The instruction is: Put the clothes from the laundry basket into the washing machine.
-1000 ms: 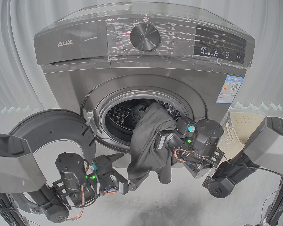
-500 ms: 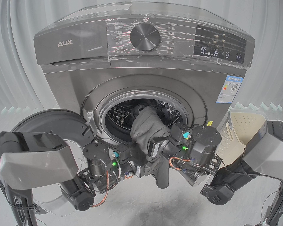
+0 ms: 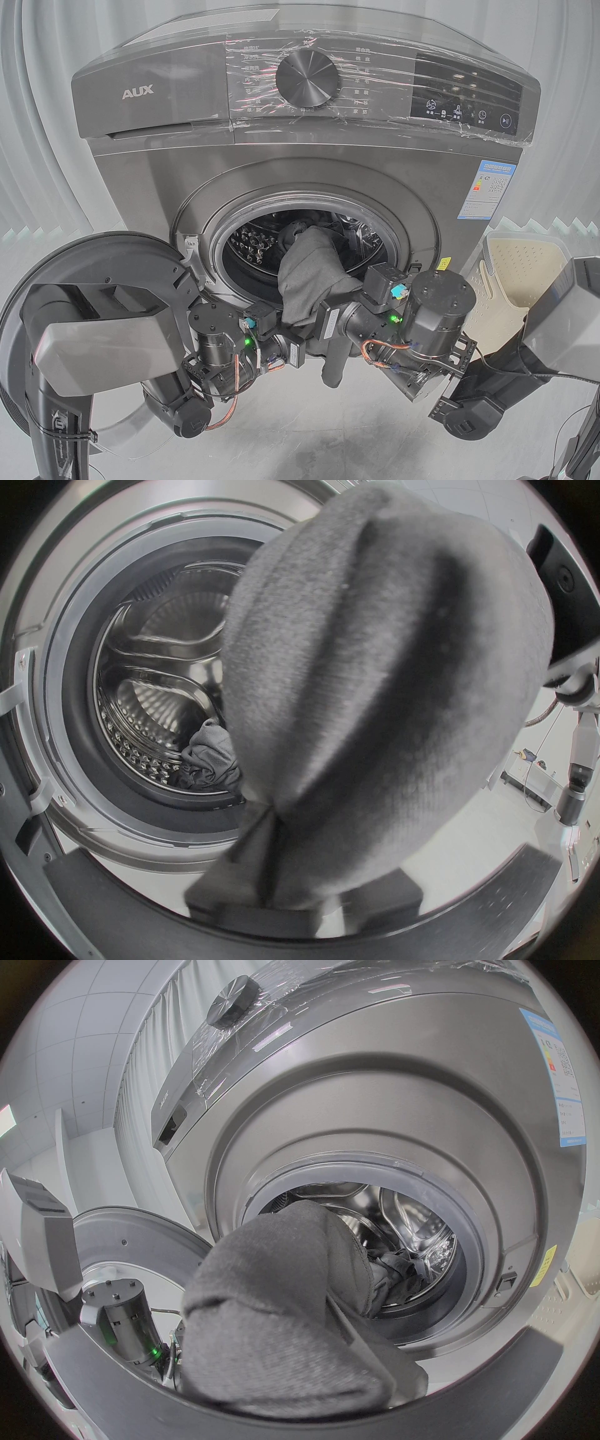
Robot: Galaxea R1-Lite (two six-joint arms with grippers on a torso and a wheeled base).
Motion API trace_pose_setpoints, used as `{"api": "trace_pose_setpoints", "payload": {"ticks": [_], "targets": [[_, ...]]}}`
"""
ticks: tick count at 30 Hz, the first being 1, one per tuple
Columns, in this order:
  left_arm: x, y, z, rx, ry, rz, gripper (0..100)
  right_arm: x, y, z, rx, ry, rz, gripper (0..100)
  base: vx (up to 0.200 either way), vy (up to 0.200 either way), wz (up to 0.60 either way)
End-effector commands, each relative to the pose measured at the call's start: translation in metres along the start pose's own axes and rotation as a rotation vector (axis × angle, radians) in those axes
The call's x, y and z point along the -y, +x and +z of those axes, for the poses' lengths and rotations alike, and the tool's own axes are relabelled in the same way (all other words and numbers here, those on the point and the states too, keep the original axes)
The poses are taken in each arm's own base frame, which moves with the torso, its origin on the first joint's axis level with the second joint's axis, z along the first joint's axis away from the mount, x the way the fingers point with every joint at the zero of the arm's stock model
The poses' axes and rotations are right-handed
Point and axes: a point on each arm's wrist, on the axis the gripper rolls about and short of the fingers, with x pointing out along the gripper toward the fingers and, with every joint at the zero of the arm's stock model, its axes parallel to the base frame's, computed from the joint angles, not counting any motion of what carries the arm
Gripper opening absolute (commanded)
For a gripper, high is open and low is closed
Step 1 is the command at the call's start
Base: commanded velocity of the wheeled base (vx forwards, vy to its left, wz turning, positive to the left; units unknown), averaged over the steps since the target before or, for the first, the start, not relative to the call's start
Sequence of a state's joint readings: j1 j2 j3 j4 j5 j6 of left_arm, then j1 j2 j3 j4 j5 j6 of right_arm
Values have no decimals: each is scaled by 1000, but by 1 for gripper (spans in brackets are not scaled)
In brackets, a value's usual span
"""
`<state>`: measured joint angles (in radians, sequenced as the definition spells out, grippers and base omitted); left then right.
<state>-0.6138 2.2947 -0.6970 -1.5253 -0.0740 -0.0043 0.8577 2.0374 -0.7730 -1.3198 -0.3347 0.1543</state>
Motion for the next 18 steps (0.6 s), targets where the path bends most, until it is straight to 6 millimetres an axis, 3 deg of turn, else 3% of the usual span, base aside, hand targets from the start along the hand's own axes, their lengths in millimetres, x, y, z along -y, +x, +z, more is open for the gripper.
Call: {"api": "trace_pose_setpoints", "payload": {"ticks": [1,8,18], "targets": [[1,2,-2,8,-7,-4,0,2,-7,5,2,1,-1,0,0,0,0],[-1,5,2,29,-9,16,0,12,-16,13,1,-9,-23,0,0,0,0],[1,3,10,53,-13,35,0,13,-29,3,-43,-18,-13,0,0,0,0]]}}
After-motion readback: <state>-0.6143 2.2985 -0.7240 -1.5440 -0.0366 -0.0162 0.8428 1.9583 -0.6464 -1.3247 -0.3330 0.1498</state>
